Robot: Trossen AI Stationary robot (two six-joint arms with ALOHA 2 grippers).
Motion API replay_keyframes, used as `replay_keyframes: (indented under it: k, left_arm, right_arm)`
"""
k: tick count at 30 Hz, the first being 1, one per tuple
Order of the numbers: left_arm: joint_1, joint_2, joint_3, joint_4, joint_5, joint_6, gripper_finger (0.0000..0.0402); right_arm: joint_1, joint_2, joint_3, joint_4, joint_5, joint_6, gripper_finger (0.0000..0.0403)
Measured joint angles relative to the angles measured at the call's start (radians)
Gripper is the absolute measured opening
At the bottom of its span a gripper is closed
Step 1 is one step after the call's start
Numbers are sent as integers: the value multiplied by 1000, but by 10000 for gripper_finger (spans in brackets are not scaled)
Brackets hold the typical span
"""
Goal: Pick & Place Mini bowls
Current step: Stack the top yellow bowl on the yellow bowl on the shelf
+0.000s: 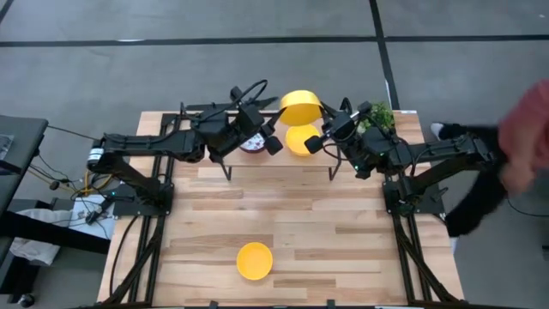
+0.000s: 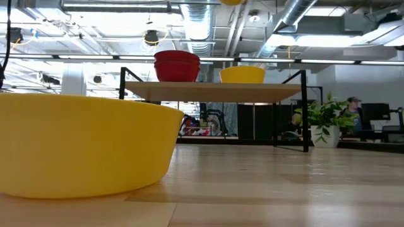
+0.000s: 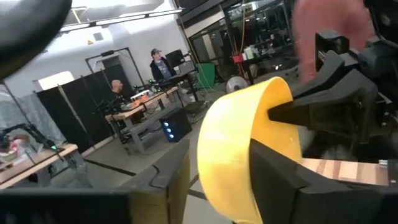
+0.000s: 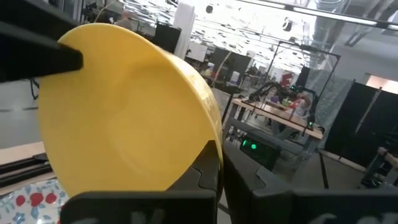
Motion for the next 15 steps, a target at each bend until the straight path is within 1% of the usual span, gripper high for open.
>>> replay_keyframes:
  k: [4,6,9,11,15]
  left_arm:
    - [-19,-38,-1,-44,-38,13,168]
    - [-31,-74,-1,-83,-70,14,174]
    - [-57,-128,-9,-144,-112,6,179]
    - [-84,-161,-52,-174,-144,-2,179]
    - [-142,-258,-155,-180,-205,-59,177]
  right_arm:
    - [0,0,0,-19,6,3,1]
    - [-1,-3,-4,-40,35,-2,1]
    - [-12,-19,-2,-104,26,53,1]
    - [-31,-43,-2,-191,-20,148,1]
    - [-110,-94,-2,-343,-225,365,1]
